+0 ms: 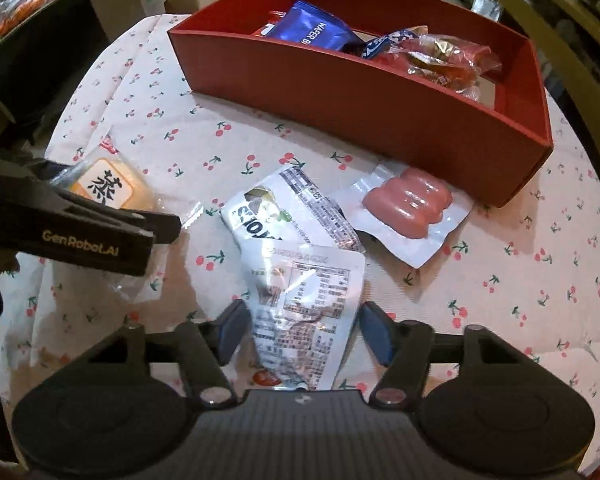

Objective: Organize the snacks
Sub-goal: 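Grasp the white crinkled snack bag with the right tool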

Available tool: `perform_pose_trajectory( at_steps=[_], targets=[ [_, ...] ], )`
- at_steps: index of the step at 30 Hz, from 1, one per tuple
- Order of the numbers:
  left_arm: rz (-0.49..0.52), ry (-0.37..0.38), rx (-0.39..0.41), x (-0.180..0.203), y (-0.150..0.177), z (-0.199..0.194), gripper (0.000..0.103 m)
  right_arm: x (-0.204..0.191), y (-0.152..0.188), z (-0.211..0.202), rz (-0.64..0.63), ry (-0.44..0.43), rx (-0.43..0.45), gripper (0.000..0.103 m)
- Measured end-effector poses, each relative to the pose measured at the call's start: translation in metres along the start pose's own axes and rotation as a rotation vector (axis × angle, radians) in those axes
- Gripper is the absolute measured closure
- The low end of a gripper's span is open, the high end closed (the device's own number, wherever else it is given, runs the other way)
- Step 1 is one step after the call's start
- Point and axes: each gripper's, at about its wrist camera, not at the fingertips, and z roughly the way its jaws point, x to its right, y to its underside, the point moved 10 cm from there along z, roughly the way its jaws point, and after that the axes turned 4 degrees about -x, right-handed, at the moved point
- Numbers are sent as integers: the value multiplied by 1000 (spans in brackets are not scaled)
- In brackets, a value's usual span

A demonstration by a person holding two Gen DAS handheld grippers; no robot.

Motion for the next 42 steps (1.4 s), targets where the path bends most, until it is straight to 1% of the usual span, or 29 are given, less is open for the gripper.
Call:
perform_pose_trajectory(
  at_steps=[2,4,5,8,12,13,15,16,17,18,19,21,26,28,29,30,32,33,35,37,42],
  targets=[
    [15,3,8,2,-1,-5,25,2,0,-1,7,-17,2,45],
    [18,14,6,5,-1,-9,29,3,0,-5,19,-39,7,49],
    [19,18,5,6,0,-10,30,4,0,-8,20,-45,14,50],
    [25,13,6,10,3,-13,31,4,1,-14,16,-53,29,52],
    [14,26,14,12,5,-18,32,5,3,-18,9,-67,33,52],
    [16,27,11,13,6,-18,31,4,5,-16,6,-74,21,52],
    [25,25,-6,15,9,-14,29,5,6,-14,10,-77,23,52],
    [32,22,-12,17,11,-12,25,5,5,-14,5,-77,23,52],
    [45,19,-12,18,12,-11,17,5,6,-13,-1,-74,17,51],
    [57,9,-20,20,14,-10,14,6,7,-10,-1,-66,11,47],
    [69,2,-24,22,16,-9,12,8,9,-8,-3,-55,-4,41],
    [93,-13,-22,25,20,-9,9,9,12,-6,-17,-45,-7,37],
    [90,-14,-28,23,24,-9,7,7,23,-8,-24,-66,-25,35],
    [85,-8,-24,22,23,-9,9,7,22,-8,-29,-54,-15,36],
    [81,-7,-20,22,22,-9,13,6,22,-8,-33,-47,-13,37],
    [84,-7,-15,23,21,-10,16,5,22,-9,-44,-38,-7,44],
    [90,4,-6,25,19,-13,23,3,21,-12,-53,-36,3,48],
    [88,8,-2,26,19,-15,24,2,20,-14,-54,-46,8,51],
    [83,14,4,27,19,-18,27,2,20,-19,-51,-61,18,51],
    [80,21,10,29,21,-21,28,3,20,-22,-50,-62,28,51],
    [59,49,31,32,20,-32,29,4,17,-37,-31,-79,70,51]
  ],
)
